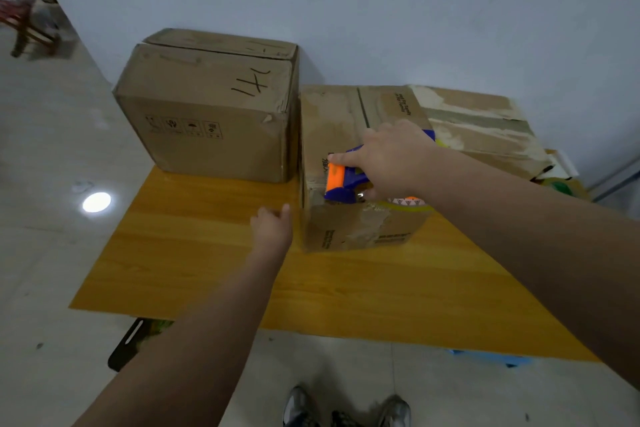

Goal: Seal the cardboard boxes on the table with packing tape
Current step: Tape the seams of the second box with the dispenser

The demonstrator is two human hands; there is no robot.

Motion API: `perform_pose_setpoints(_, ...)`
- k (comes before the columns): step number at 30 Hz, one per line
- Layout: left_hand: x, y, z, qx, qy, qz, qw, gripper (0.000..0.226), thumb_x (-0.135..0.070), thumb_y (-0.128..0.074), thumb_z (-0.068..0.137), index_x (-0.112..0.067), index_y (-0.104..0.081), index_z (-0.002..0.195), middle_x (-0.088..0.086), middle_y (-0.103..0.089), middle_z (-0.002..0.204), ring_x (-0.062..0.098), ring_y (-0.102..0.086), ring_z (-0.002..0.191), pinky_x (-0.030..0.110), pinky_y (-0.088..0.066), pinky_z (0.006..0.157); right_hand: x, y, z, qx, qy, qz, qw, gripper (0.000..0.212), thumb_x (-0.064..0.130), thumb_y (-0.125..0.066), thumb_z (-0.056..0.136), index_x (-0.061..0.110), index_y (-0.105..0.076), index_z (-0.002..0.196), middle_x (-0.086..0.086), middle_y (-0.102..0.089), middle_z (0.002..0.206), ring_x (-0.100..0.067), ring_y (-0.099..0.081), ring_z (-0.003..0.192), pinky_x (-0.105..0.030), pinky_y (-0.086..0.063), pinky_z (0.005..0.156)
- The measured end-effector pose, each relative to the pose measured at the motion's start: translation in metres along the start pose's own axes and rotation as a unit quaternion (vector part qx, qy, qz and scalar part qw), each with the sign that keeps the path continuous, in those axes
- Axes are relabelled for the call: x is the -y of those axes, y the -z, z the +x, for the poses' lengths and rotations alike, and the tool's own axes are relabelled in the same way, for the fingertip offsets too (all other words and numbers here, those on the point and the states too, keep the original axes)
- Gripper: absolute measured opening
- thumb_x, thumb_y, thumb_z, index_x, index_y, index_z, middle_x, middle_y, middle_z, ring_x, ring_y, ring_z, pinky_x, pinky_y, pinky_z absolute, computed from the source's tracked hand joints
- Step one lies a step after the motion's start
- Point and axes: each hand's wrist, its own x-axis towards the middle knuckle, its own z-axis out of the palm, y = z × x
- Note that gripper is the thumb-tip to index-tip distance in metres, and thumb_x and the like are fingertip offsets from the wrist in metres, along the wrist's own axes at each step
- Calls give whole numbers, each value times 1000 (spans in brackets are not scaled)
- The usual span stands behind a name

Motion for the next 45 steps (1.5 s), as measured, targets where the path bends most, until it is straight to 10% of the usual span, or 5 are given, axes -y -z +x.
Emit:
perform_pose_setpoints(5,-32,-9,-30,147,-51,-297,942,84,-85,-17,75,-41,-26,145,-15,-24,152,10,-20,141,27,-19,98,1,-1,-1,-10,-5,-3,1000,78,60,-55,86,43,-11,148,-7,-50,121,-27,-54,104,-36,-36,70)
perform_pose_setpoints(11,8,-9,-29,218,3,-189,957,73,-75,-12,84,-40,-18,148,-3,-16,157,21,-14,143,45,-14,112,2,-3,-3,-26,-7,-3,1000,78,59,-55,86,41,-11,149,-8,-51,122,-27,-54,106,-36,-35,71)
perform_pose_setpoints(17,-25,34,3,159,-402,85,898,82,-4,-54,87,-42,-13,147,-25,-2,152,-7,3,139,26,-6,114,0,-2,-1,-26,-1,10,1000,77,59,-55,86,43,-12,149,-7,-51,121,-25,-55,103,-35,-34,69)
perform_pose_setpoints(36,-47,43,27,78,-583,338,735,66,-56,-33,91,-23,-18,146,-11,-12,147,8,-4,139,25,-1,113,-4,1,1,-5,18,33,999,74,58,-55,86,42,-16,147,-6,-52,113,-19,-42,81,-34,-35,67)
perform_pose_setpoints(45,-2,-17,-15,107,-292,-21,950,65,-39,-39,98,-40,4,148,-9,-25,153,8,-32,133,36,-39,103,-4,1,0,2,9,29,1000,76,57,-55,87,43,-13,148,-5,-51,117,-19,-42,83,-34,-34,66)
